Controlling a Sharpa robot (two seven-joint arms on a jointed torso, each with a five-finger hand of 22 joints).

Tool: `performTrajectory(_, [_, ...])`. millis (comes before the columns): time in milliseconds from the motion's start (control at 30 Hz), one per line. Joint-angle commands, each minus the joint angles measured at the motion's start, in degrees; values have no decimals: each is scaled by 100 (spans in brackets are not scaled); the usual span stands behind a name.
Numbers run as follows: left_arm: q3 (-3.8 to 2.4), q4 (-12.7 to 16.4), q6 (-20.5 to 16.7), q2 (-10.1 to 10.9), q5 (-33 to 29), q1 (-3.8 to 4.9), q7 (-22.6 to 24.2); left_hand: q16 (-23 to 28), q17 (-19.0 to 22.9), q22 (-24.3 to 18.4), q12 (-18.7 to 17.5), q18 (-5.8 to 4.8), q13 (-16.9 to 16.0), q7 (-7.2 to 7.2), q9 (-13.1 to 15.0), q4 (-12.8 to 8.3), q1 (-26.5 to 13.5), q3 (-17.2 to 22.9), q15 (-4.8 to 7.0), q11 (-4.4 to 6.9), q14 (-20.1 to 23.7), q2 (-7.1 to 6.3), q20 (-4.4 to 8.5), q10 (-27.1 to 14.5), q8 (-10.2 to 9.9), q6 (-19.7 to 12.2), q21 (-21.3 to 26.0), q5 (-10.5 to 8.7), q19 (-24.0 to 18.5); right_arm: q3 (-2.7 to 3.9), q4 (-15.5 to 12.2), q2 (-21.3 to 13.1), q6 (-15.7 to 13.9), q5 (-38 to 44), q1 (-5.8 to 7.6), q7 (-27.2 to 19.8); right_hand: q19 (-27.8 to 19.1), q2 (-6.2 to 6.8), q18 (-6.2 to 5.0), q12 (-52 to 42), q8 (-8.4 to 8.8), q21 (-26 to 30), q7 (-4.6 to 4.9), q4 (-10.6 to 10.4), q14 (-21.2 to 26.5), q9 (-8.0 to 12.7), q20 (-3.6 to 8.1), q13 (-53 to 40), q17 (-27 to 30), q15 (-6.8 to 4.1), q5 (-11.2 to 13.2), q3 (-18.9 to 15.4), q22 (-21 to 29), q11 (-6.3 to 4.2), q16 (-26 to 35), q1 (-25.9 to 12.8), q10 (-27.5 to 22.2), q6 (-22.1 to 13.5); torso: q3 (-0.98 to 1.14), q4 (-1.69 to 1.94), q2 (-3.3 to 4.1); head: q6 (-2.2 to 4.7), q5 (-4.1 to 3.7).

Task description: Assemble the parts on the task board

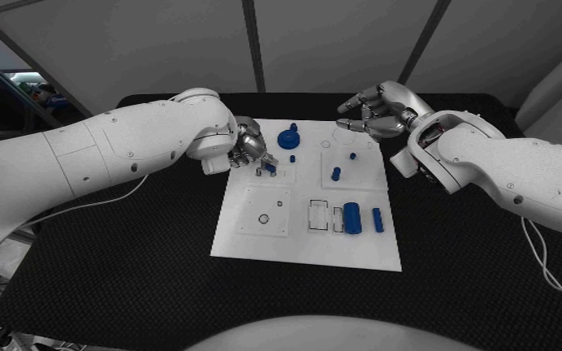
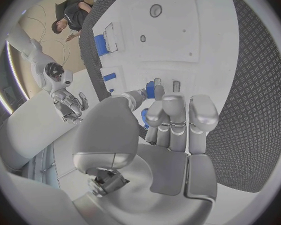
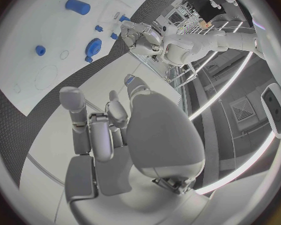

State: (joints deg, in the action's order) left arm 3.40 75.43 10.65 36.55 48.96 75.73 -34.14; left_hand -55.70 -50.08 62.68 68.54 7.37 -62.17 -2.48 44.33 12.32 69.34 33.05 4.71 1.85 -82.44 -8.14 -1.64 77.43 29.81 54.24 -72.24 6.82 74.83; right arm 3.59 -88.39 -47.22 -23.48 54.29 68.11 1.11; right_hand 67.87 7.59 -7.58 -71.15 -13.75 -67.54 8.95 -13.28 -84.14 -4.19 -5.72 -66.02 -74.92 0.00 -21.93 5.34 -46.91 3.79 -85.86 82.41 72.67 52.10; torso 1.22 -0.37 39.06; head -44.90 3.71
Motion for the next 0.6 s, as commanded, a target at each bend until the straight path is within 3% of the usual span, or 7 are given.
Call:
performTrajectory(33, [-2,27,-238,-20,31,6,70,-34,-9,35,43,-137,-13,28,20,-905,-91,943,32,10,-29,-14,16,49,47,5,-46,63,52,5,-1,7,45,-14,9,-33,-28,-49,-49,19,-29,25,-15,29,-359,8,-4,5,-659,-41,-27,21,5,4,36,17,-41,-28,1,-14,12,-6,11])
performTrajectory(600, [1,-42,-79,-211,755,-34,-87,-37,-16,154,107,-157,-79,50,106,-1076,-274,1216,49,31,-32,-130,32,112,127,37,-115,132,116,5,11,26,66,-14,9,-37,-28,-49,-49,19,-29,25,-15,29,-359,8,-4,5,-659,-41,-27,21,5,4,36,17,-41,-28,5,-19,13,-47,20])
